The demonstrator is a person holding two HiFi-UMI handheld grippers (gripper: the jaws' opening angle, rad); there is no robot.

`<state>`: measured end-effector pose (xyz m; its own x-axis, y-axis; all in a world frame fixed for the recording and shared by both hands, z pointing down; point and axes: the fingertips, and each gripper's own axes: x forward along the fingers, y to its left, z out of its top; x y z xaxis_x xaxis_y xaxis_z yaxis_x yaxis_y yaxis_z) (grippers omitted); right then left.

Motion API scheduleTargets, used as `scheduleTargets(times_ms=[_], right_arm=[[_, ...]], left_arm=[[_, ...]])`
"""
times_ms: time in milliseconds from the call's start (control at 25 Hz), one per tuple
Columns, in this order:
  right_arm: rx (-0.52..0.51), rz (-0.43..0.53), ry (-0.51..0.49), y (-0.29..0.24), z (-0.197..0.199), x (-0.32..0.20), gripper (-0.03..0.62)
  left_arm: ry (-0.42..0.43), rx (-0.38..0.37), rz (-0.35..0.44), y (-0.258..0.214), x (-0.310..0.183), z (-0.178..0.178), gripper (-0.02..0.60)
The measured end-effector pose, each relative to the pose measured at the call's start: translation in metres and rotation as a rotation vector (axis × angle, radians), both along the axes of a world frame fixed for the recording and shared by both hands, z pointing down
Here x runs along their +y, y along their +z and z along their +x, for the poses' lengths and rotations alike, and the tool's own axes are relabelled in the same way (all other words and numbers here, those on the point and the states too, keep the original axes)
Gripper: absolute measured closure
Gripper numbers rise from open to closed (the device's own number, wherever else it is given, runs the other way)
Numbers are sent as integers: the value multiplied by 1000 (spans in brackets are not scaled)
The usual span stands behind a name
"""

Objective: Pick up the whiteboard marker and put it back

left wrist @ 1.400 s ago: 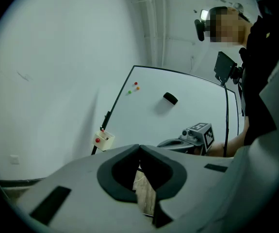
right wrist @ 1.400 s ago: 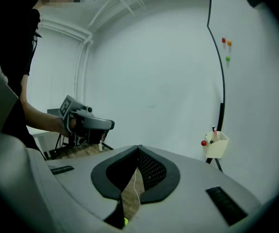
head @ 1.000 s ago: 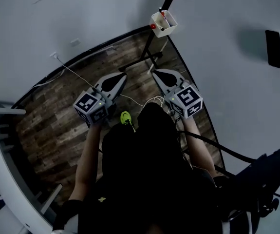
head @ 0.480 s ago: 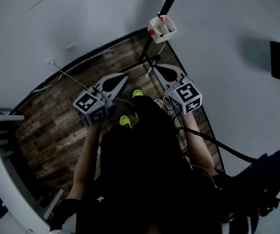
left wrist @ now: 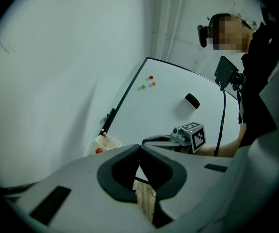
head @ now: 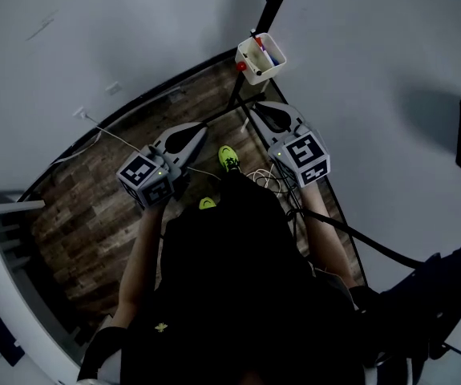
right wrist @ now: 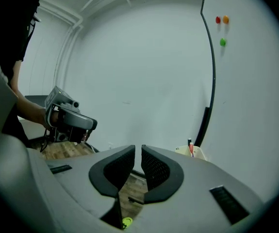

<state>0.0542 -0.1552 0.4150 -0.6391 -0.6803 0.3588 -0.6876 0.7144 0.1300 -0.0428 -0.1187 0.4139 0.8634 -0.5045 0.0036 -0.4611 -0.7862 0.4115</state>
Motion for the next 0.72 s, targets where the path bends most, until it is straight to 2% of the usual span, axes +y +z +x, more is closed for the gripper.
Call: scheduleTargets(times_ms=[320,480,720], right_arm=[[114,-39,-43,27,12,-52,474],[149,-70,-58,40,14,-69,425],[266,-78,-90,60,22,-89,390]], left_arm=[[-8,-12,-47,13,-42,8,563],[-19,15,-81,12,-55,11,563],[-32,17,-117,22,-63,12,563]])
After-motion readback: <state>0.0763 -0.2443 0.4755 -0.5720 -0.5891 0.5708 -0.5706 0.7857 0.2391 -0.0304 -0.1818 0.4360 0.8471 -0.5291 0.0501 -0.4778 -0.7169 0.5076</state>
